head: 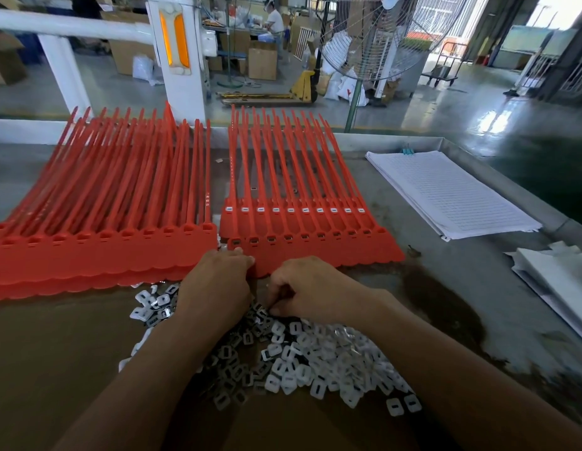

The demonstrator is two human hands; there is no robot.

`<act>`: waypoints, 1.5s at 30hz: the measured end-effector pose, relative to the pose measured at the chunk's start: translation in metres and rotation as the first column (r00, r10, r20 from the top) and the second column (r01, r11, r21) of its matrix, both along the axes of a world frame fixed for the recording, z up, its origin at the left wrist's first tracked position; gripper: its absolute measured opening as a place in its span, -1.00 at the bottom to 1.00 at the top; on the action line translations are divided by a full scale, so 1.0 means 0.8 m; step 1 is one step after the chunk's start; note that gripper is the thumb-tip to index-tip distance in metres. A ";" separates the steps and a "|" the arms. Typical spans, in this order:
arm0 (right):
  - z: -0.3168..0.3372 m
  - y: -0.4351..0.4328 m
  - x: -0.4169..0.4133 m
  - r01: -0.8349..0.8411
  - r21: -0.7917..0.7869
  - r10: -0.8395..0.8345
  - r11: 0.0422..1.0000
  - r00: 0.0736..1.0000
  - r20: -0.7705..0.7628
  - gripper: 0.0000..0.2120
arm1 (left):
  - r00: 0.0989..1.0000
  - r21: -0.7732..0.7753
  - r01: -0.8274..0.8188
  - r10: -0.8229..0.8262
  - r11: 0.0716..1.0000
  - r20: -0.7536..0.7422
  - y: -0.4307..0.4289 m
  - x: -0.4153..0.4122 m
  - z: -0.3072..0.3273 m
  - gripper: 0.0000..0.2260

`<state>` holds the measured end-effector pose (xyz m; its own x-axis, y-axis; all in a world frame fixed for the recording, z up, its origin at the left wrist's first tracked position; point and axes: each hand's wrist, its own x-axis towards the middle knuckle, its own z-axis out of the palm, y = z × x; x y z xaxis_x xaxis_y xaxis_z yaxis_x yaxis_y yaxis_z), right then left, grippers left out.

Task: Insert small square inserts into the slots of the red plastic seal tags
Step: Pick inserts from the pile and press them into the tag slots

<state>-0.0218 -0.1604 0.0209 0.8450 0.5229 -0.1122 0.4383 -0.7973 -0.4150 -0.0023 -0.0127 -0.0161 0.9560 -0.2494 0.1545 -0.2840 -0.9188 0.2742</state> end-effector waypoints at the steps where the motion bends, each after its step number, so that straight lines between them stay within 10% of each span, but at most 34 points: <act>1: 0.000 0.000 0.000 0.003 -0.013 -0.003 1.000 1.000 -0.007 -0.87 | 1.000 -0.001 0.000 0.000 1.000 0.000 0.000 0.000 0.000 -0.59; 23: -0.005 -0.049 0.011 0.252 0.352 -0.269 0.902 0.963 0.000 -0.82 | 0.999 0.003 -0.020 0.021 1.000 -0.039 0.001 -0.003 0.004 -0.57; 37: -0.022 -0.166 0.068 0.658 0.578 -0.797 0.482 0.604 -0.023 -0.94 | 0.999 -0.027 -0.028 0.027 0.999 -0.017 0.001 -0.003 0.000 -0.57; 45: -0.038 -0.174 0.074 0.710 0.498 -0.790 0.498 0.609 -0.078 -0.90 | 0.999 -0.021 -0.041 0.040 0.999 -0.034 0.000 -0.003 -0.002 -0.56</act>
<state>0.0376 -0.2993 -0.0094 0.9253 -0.3666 0.0974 -0.1524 -0.5944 -0.7896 -0.0047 -0.0127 -0.0175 0.9699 -0.2075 0.1271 -0.2372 -0.9232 0.3025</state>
